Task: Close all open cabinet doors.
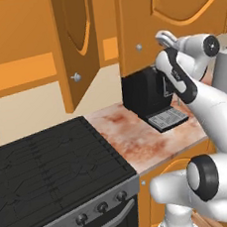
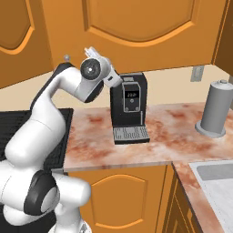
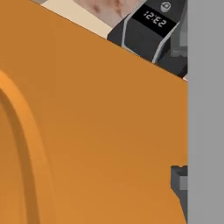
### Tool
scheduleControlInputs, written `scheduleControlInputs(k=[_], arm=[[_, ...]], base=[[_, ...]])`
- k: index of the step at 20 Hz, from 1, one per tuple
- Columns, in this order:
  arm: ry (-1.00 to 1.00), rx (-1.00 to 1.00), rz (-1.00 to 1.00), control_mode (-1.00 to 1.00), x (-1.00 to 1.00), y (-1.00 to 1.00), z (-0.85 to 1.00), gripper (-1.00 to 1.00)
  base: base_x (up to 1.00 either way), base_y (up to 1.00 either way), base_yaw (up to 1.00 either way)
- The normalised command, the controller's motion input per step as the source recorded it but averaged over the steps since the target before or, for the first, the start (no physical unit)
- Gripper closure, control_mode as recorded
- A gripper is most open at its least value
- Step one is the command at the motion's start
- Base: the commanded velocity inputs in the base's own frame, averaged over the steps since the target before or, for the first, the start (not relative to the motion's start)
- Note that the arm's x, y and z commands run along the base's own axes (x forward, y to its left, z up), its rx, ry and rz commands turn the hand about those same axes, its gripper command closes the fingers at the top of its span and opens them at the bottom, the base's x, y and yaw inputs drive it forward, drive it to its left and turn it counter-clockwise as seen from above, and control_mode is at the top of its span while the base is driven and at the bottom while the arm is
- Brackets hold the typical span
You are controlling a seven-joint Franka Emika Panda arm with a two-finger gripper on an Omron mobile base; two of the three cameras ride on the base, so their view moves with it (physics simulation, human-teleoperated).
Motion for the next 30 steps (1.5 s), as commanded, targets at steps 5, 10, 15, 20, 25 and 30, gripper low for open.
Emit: scheduleControlInputs(k=[5, 10, 15, 20, 25, 30], arm=[[0.14, 0.0, -0.02, -1.0, 0.7, 0.21, 0.0, -1.0], [0.09, 0.0, -0.02, -1.0, 0.71, 0.22, -0.08, -1.0], [0.01, 0.0, -0.01, -1.0, 0.64, 0.18, -0.37, -1.0], [0.0, 0.0, 0.0, -1.0, 0.57, 0.02, -0.46, -1.0], [0.0, 0.0, 0.0, -1.0, 0.43, 0.0, -0.44, -1.0], [0.0, 0.0, 0.0, -1.0, 0.01, 0.0, -0.74, -1.0]], base=[[0.0, 0.0, 0.0], [0.0, 0.0, 0.0], [0.0, 0.0, 0.0], [0.0, 0.0, 0.0], [0.0, 0.0, 0.0], [0.0, 0.0, 0.0]])
